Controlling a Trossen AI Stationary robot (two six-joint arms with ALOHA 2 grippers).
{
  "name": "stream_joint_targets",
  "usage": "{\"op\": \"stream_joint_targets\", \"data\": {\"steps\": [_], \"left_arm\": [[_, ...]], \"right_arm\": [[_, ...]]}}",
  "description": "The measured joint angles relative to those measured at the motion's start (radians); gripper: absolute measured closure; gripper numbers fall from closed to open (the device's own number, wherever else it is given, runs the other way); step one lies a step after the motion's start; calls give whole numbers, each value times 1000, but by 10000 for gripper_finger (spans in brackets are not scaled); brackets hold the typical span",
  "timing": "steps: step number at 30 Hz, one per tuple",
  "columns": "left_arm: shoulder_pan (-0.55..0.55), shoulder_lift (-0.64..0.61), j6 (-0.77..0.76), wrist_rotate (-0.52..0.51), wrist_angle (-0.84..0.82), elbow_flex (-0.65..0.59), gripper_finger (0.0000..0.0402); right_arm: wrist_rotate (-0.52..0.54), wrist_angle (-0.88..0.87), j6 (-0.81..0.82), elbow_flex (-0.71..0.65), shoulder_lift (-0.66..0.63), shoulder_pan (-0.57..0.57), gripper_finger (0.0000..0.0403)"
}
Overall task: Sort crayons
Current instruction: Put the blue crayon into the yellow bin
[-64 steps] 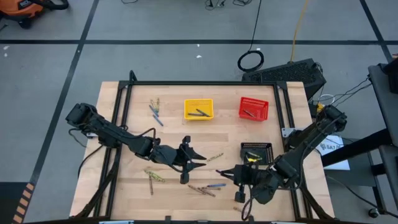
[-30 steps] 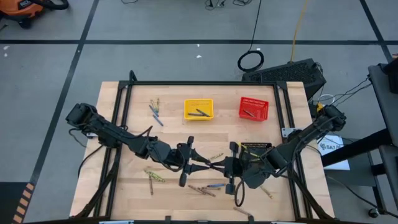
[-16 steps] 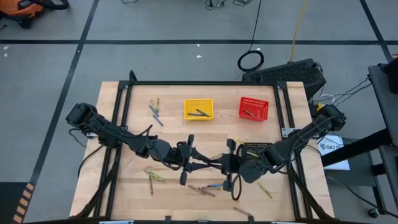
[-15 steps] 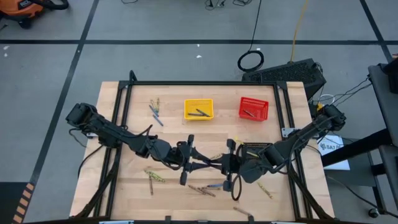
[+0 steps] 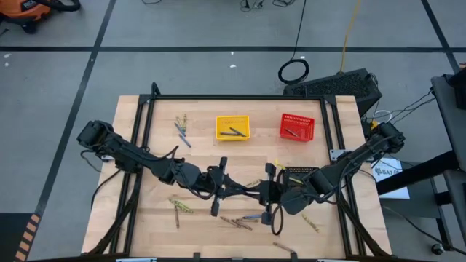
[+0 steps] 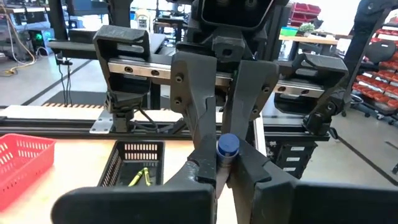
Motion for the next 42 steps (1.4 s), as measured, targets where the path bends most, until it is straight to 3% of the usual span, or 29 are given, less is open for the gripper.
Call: {"op": "stream_joint_targets", "data": {"steps": [11, 19, 25, 30, 42], "left_arm": [[22, 0, 28, 0, -30, 0, 390], [95, -58, 50, -2, -275, 0, 390], [192, -87, 58, 12, -458, 0, 390], [291, -85, 80, 105, -525, 0, 390], [557, -84, 189, 180, -657, 0, 390]], "right_arm": [[5, -38, 43, 0, 0, 0, 341], [7, -192, 105, 0, -1, 9, 301], [8, -346, 187, 0, -1, -1, 296], [8, -437, 226, 0, -1, -24, 297], [8, -584, 220, 0, -1, -132, 296]]}}
